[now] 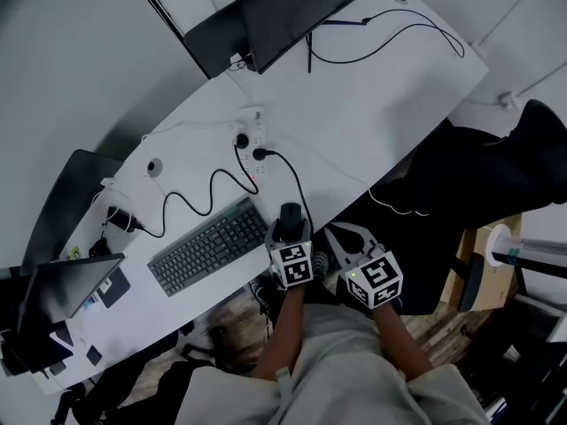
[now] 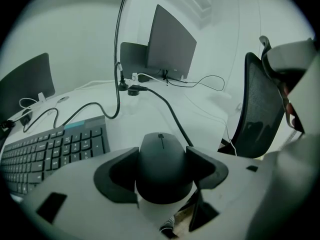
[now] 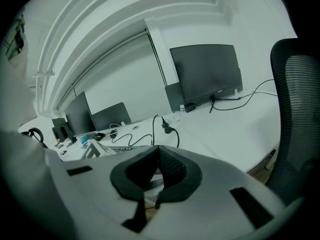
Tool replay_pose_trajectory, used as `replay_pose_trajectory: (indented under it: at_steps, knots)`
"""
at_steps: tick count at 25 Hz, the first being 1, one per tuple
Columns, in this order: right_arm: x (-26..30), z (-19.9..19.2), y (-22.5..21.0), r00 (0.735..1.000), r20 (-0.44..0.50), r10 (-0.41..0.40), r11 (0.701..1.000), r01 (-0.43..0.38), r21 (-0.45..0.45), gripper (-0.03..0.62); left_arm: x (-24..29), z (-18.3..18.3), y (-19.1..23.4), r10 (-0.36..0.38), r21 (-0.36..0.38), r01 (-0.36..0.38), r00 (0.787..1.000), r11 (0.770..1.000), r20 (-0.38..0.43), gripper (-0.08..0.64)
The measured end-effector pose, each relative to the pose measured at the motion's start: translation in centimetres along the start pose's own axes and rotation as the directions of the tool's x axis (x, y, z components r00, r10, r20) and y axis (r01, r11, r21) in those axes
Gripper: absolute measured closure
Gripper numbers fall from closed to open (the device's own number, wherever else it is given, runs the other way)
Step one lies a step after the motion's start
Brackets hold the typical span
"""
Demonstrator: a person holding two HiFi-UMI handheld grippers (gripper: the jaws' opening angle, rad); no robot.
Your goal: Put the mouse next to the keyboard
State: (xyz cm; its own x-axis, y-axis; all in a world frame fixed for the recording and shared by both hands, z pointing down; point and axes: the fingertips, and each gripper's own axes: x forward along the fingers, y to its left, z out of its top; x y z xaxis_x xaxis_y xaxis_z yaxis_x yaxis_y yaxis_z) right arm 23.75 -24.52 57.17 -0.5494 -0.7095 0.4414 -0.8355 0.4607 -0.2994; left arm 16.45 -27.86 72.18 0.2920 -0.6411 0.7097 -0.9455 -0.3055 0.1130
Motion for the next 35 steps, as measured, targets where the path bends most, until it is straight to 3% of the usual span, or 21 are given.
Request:
replay_pose_trajectory:
  at_steps: [11,19,30,35]
  knots:
    - [-0.9,-1.1,-0.5,1.0,0.002,-0.017,0.999,0.017,0.031,0.584,0.5,-0.6,-0.3,0.01,0.006,-0.01,1.0,1.0,-0.017,0.255]
    - [-1.9,-1.8,0.7,0.999,0.025,-0.043,0.998,0.042,0.056,0.584,-2.0,0.6,-0.4,-0.018,0.048,0.016,0.999,0.999,0.037,0.255]
    - [-3.8,-3.2,5.4,0.999,0.045,-0.03,0.998,0.027,0.055,0.584,-13.7,1.5,2.5,-0.025,-0.001,0.026,0.979,1.0,0.2,0.255]
    - [-4.3,-3.5,9.4,0.999,0.046,0.014,1.0,-0.015,0.013,0.584,-20.2,0.5,5.8,-0.017,-0.066,0.038,0.955,0.997,0.296,0.256]
